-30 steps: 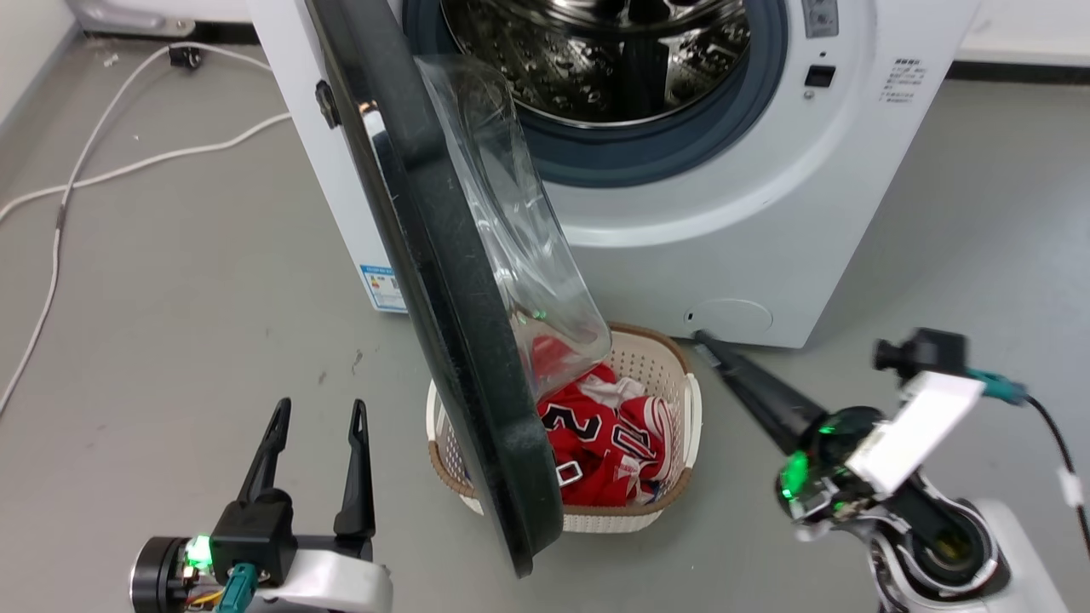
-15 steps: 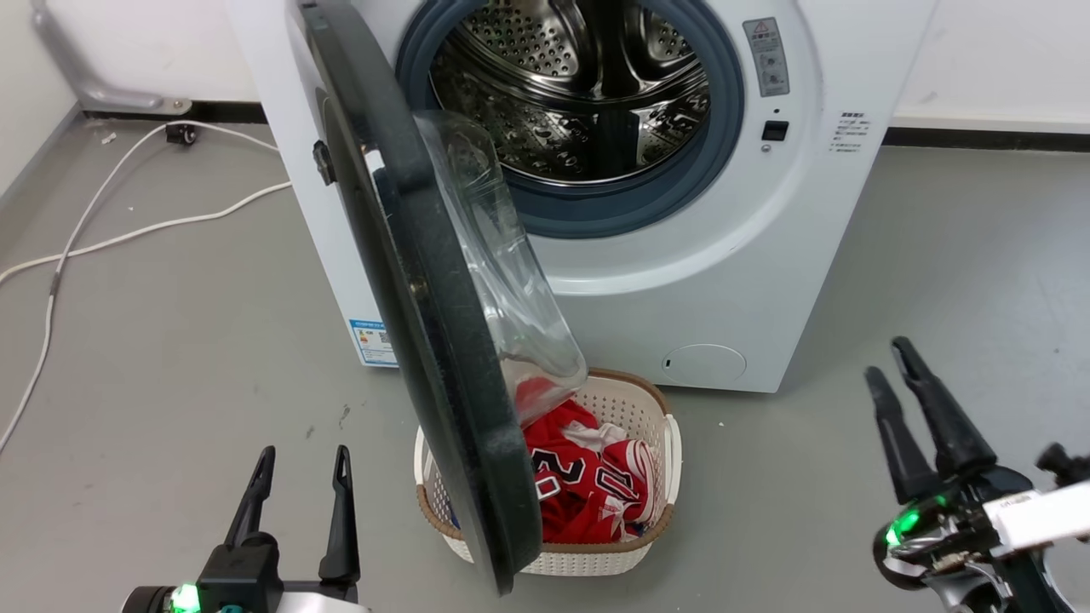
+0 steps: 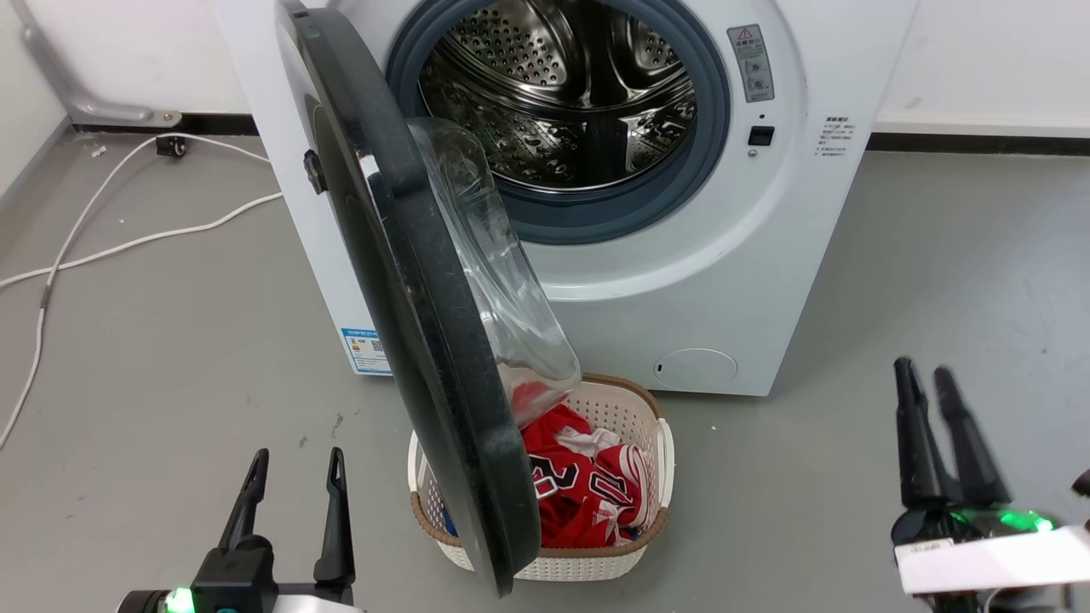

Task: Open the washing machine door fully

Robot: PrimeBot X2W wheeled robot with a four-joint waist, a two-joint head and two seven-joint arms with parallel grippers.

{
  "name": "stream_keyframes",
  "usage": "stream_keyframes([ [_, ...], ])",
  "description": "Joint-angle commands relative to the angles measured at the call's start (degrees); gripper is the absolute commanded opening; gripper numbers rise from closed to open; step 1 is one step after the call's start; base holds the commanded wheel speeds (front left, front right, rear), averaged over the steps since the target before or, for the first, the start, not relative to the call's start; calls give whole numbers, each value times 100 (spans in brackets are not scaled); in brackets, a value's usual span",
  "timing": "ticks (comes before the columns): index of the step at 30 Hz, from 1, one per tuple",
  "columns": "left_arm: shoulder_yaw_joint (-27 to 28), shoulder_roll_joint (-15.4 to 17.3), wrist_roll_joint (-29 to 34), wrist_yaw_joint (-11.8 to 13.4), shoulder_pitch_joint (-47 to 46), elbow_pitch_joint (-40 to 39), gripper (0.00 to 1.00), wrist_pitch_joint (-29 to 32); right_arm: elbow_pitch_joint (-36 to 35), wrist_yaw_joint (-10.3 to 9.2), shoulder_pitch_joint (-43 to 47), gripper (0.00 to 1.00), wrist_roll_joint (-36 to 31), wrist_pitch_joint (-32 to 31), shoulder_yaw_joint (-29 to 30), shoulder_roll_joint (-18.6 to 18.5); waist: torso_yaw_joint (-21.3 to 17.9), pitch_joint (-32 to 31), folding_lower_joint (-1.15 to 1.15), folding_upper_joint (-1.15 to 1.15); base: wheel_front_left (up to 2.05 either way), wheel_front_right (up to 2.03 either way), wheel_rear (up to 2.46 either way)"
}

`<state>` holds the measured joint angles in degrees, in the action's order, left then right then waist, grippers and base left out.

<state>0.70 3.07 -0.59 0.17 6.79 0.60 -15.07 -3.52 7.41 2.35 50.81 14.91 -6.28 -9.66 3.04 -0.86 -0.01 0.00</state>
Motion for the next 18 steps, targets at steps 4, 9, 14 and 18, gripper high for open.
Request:
stream_keyframes([
  [4,7,3,23,1,9,-13,100,-16,-263,15,-125,100,-1835,23,206,167,-2,16,1,0,0,0,0],
  [9,-18,-1,22,19,-27,-28,100,-16,-516,8,21,100,-3509,26,461,419,30,33,1,0,0,0,0],
  [14,-18,-2,18,34,-24,-47,100,-16,-445,8,200,100,-4476,27,776,592,39,56,1,0,0,0,0],
  [18,-36,-4,36,34,-20,-57,100,-16,-114,8,312,100,-4881,27,958,667,37,70,1,0,0,0,0],
])
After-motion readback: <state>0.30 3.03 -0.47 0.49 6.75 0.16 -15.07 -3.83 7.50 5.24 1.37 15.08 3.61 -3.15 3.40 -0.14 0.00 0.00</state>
